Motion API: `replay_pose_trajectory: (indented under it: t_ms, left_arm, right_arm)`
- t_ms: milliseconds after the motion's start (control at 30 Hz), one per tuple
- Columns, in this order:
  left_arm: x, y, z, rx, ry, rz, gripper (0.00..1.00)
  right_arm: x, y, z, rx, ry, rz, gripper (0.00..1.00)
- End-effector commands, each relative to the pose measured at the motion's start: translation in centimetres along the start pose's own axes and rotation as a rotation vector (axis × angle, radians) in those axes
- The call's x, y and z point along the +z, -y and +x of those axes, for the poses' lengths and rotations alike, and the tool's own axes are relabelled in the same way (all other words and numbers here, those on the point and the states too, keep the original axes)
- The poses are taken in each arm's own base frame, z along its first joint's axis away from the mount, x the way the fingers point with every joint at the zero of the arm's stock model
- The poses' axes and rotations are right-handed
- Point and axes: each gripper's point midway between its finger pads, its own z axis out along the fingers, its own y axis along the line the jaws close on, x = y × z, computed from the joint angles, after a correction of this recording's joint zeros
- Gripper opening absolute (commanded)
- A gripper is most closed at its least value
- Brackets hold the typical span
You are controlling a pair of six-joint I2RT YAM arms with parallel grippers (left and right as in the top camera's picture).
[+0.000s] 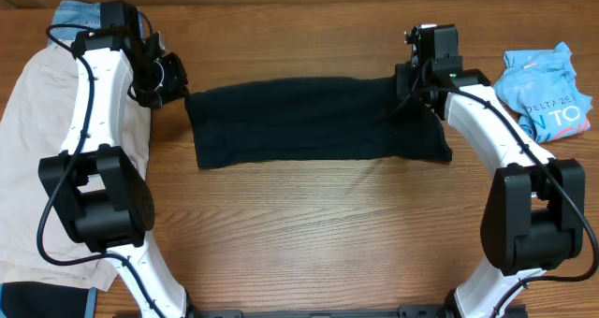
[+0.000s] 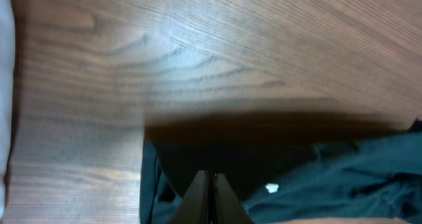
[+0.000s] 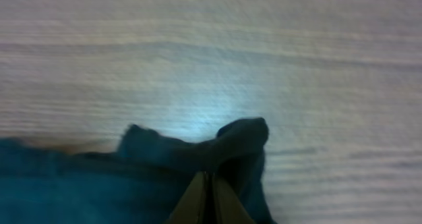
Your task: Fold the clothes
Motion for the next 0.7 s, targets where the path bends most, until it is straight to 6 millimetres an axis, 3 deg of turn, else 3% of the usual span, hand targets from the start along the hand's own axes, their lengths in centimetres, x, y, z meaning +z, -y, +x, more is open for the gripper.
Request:
replay_pose_trajectory:
  t_ms: [0, 367, 667]
  left_arm:
    - [-1.6, 0.0, -0.1, 0.002, 0.021, -0.012, 0.04]
    - [-0.7, 0.1, 1.8, 0.015, -0.050, -0.033, 0.04]
    - [3.1, 0.1, 5.6, 0.087, -0.140, -0.149, 0.04]
  right_arm:
    - [-1.8, 1.7, -1.4, 0.010, 0.033, 0.088, 0.04]
    - [-2.0, 2.3, 2.0, -0.007, -0.106, 0.120, 0.04]
    - [-2.6, 2.9, 5.1, 0.058, -0.228, 0.156, 0.04]
